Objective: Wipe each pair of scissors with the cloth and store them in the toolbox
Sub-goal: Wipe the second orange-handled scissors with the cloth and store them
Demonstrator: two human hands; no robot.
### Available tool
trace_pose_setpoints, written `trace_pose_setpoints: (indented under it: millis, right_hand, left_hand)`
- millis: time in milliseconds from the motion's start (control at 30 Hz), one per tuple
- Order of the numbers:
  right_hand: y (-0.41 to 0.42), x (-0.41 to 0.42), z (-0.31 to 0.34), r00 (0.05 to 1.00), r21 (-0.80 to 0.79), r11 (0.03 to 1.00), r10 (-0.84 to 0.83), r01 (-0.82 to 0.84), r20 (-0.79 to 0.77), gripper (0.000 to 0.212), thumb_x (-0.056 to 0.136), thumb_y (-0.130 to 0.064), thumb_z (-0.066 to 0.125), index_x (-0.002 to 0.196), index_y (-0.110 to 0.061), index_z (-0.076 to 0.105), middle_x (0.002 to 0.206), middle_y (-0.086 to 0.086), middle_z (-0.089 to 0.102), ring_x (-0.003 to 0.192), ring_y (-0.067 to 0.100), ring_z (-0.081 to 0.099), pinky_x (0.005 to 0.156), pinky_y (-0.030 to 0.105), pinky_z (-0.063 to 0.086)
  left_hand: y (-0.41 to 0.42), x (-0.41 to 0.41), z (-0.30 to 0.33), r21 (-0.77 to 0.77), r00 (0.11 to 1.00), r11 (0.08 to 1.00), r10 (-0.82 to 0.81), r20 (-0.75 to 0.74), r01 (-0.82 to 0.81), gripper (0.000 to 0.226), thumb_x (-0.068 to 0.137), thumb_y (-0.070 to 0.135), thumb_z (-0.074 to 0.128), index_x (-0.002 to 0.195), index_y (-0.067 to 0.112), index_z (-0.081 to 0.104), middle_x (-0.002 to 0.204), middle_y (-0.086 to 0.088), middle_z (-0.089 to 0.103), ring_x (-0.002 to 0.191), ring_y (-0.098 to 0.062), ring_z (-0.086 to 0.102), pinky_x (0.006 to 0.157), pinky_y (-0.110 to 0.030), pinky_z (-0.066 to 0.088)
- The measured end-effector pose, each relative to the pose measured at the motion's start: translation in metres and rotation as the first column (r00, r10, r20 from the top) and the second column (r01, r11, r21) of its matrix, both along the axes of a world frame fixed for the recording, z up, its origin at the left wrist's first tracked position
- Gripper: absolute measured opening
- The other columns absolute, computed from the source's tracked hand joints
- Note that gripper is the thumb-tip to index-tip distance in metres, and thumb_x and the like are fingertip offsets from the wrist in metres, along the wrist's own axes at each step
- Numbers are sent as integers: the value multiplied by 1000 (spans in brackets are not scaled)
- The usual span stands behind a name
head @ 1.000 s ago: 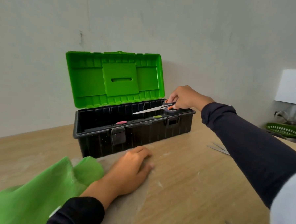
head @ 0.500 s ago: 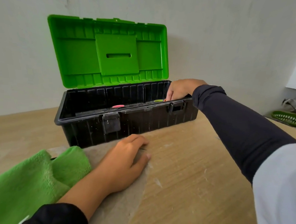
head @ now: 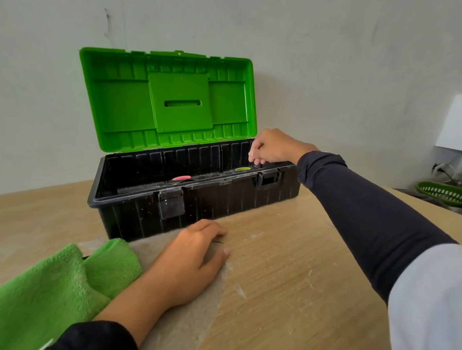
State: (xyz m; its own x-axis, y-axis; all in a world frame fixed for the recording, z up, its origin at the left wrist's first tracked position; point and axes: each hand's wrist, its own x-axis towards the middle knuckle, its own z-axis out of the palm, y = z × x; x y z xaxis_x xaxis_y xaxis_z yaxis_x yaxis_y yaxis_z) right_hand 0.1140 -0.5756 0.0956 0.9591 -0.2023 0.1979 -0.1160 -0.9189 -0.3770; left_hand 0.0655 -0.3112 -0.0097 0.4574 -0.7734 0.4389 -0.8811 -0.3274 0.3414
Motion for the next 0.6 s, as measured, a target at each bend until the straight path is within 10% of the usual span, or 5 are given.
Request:
trace_pose_setpoints:
  millis: [300, 600]
  right_hand:
    - [23, -83, -4, 873, -15, 1000, 8, -1, 488, 21, 91, -20, 56, 88, -10, 74, 85, 5, 73, 75, 17, 65, 69, 20, 48]
    - [-6, -195, -54, 966, 26, 971, -237, 236, 107, 25, 86, 3, 51, 93, -12, 71, 99, 5, 68, 85, 14, 61, 82, 24, 47]
  left_hand:
    - [-2, -17, 10, 34, 996, 999, 5, 90, -8, 29, 91, 35, 46, 118, 25, 52, 116, 13, 53, 92, 2, 48, 79, -14, 42]
    - [-32, -70, 6, -5, 999, 1000, -23, 24, 23, 31, 93, 35, 44, 122, 24, 49, 122, 9, 51, 103, -3, 48, 87, -16, 41]
